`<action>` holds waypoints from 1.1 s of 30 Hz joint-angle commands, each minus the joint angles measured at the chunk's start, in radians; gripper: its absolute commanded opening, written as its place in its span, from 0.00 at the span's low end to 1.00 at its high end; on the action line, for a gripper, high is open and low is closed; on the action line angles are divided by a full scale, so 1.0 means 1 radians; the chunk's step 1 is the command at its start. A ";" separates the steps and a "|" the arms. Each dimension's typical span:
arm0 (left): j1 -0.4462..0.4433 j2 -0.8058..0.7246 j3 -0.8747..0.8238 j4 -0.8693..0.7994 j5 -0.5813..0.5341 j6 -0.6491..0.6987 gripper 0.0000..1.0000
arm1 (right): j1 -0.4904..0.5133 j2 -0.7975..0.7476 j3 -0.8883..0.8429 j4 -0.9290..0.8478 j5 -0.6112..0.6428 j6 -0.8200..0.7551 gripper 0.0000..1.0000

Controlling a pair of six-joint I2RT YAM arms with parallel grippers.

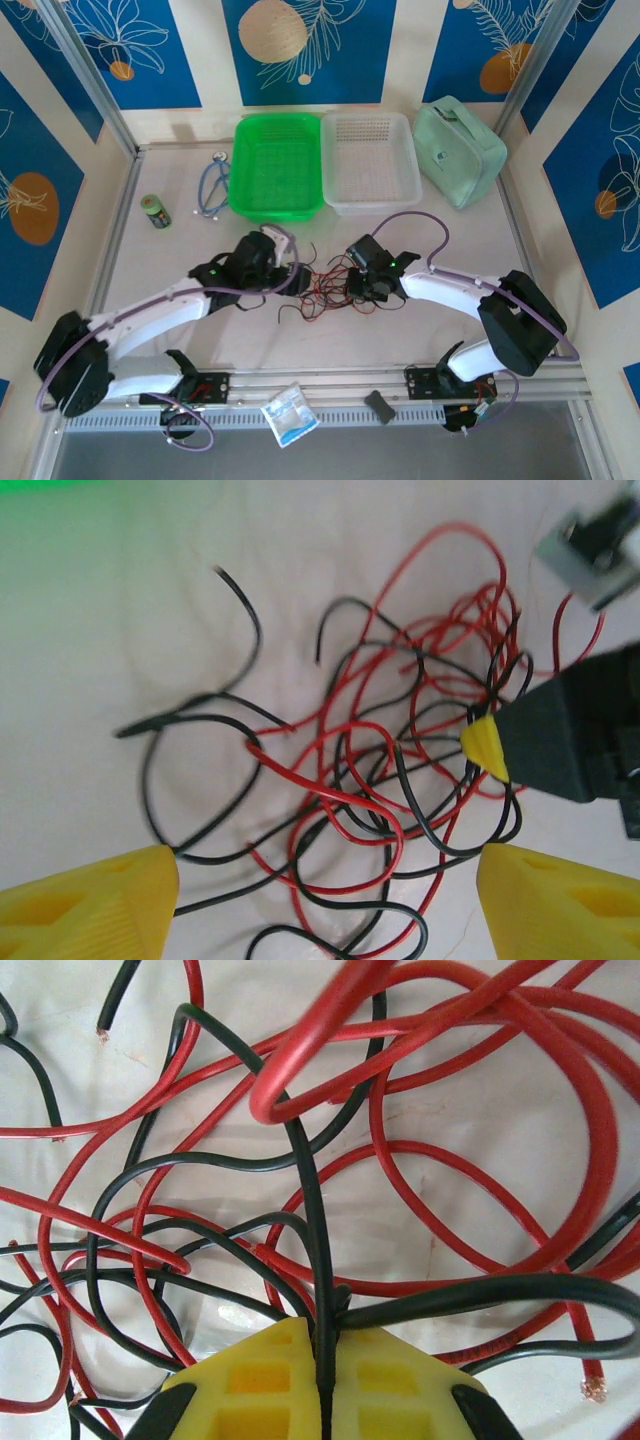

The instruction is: Untangle the cables

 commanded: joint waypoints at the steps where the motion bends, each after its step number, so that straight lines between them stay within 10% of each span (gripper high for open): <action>1: -0.036 0.122 0.065 0.016 0.031 0.019 0.79 | -0.003 -0.020 -0.008 0.005 -0.023 0.003 0.01; 15: -0.093 0.518 0.174 0.086 0.066 -0.015 0.72 | -0.002 -0.031 -0.014 0.019 -0.031 0.011 0.00; 23: -0.099 0.526 0.161 0.038 -0.049 -0.029 0.11 | -0.011 -0.034 0.001 -0.052 0.026 0.054 0.11; 33: -0.095 0.466 0.132 -0.050 -0.301 -0.099 0.05 | -0.014 -0.015 0.007 -0.209 0.100 0.094 0.27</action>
